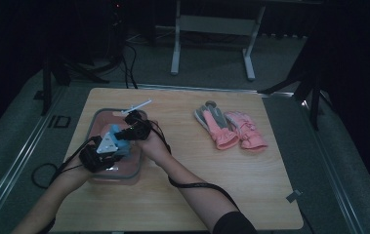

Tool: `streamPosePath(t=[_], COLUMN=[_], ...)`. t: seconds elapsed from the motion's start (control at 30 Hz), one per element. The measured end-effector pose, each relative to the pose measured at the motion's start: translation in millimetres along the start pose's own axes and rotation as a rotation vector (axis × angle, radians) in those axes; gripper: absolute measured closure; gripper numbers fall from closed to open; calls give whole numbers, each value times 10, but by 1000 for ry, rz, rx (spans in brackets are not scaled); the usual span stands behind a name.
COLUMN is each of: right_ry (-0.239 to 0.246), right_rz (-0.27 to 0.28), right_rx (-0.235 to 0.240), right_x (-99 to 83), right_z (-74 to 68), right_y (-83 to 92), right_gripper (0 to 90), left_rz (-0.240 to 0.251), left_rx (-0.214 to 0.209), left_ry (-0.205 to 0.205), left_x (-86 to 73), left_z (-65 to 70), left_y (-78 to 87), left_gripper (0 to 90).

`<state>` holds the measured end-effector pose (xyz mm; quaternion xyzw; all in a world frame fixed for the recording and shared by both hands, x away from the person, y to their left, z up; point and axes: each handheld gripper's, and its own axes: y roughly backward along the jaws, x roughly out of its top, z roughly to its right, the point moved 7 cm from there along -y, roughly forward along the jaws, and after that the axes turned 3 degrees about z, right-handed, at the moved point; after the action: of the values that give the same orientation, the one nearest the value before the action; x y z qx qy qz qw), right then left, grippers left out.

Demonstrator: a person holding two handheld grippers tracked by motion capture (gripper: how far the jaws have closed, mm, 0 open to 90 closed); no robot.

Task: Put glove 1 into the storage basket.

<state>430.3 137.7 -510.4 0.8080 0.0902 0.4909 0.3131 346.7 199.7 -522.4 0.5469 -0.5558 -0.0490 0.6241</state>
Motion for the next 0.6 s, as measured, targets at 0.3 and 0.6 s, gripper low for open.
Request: streamPosePath(t=[0.3,0.6], right_ry=[6,18], right_rz=[-83,-106], right_rx=[-83,-125], right_x=[-102,-134], right_z=[196,225], right_y=[-163,-206], right_gripper=[826,553], left_rz=[-53,-86], left_rx=[-39,-56], left_ry=[18,85], left_x=[-29,-23], left_z=[-83,-150], left_y=[-240,-343], left_gripper=[765,597])
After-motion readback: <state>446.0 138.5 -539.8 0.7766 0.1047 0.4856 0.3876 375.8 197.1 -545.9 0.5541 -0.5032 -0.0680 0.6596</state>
